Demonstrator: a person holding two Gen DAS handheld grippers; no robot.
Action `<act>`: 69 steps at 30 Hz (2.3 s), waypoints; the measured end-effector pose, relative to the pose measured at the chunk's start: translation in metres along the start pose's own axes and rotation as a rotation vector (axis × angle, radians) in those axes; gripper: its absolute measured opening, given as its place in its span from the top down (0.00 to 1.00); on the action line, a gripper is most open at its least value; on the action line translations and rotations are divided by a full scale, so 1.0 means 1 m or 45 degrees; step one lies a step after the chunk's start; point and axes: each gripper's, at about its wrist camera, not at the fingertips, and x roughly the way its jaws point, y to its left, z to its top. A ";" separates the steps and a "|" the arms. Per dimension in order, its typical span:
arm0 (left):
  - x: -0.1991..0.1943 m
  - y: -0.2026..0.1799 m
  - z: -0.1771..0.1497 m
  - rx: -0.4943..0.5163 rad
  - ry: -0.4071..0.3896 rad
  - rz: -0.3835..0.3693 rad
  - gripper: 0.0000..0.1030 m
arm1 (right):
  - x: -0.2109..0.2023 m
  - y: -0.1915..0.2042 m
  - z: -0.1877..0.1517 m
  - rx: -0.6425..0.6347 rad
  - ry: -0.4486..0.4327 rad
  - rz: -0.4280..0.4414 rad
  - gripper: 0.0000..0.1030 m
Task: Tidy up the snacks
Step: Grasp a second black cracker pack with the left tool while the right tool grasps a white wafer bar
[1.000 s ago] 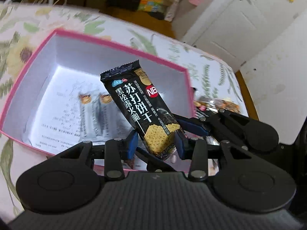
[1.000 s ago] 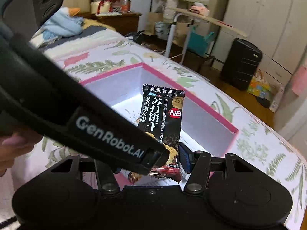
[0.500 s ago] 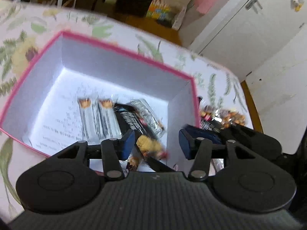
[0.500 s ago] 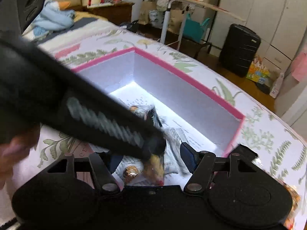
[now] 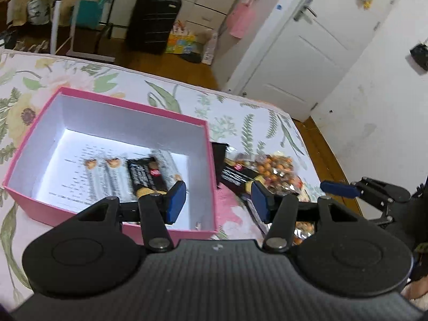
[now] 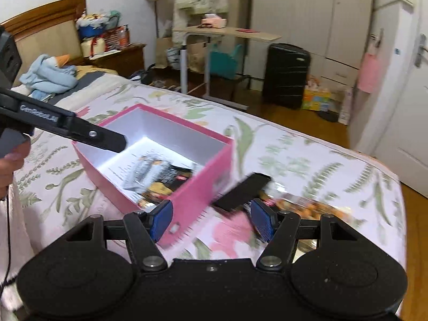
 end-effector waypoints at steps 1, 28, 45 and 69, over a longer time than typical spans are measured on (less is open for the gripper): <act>0.002 -0.004 -0.003 -0.001 0.007 -0.005 0.49 | -0.001 -0.005 -0.002 0.003 -0.004 -0.006 0.33; 0.178 -0.097 -0.015 -0.305 0.156 0.091 0.44 | 0.108 -0.073 -0.097 0.265 0.258 0.006 0.48; 0.280 -0.075 0.000 -0.499 0.226 0.395 0.26 | 0.131 -0.090 -0.110 0.380 0.318 0.014 0.54; 0.242 -0.071 -0.041 -0.298 0.338 0.332 0.45 | 0.117 -0.088 -0.112 0.366 0.420 0.148 0.58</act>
